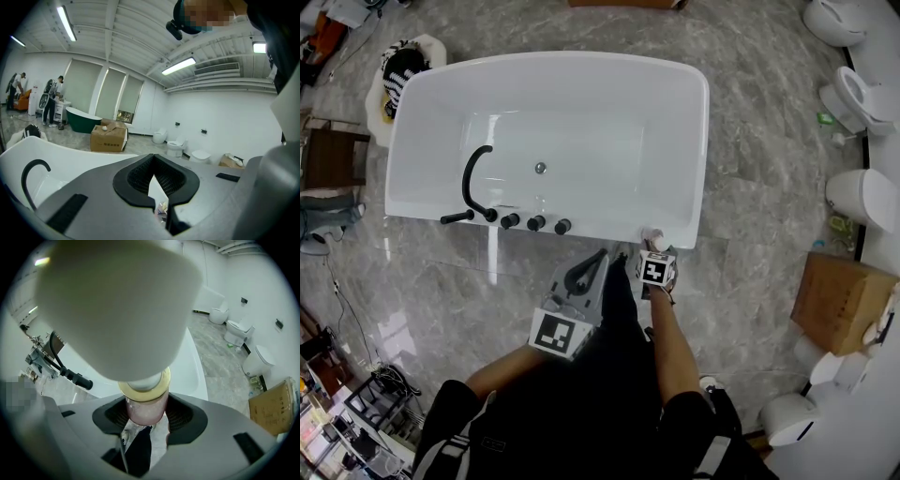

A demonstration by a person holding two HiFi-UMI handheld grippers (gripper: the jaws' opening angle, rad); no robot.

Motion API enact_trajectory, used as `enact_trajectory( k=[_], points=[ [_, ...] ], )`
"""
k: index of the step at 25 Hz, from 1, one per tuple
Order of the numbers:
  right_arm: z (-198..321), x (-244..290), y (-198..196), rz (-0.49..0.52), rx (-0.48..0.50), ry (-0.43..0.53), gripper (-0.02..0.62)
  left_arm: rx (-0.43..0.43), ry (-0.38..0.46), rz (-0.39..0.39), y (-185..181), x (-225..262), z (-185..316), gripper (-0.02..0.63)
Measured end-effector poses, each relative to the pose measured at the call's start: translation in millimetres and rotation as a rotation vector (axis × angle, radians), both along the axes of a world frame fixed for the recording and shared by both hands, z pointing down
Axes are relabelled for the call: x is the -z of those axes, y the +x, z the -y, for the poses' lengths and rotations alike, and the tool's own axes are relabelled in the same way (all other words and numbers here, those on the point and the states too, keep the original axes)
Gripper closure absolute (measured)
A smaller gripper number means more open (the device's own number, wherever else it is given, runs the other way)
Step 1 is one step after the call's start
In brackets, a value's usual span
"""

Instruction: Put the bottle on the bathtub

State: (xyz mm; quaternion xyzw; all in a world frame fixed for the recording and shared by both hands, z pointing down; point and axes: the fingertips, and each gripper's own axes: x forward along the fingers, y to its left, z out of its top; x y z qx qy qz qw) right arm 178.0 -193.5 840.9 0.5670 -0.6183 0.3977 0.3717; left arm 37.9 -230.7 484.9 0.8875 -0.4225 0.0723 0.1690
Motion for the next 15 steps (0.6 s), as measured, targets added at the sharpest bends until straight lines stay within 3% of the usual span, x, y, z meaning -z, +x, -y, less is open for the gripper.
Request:
enact_trajectory(
  k=[15],
  points=[
    [-14.9,-1.3,3.6,-0.036,-0.024,-0.027,0.373,-0.007,0.019,-0.007,-8.4,10.3,-10.2,0.591]
  ],
)
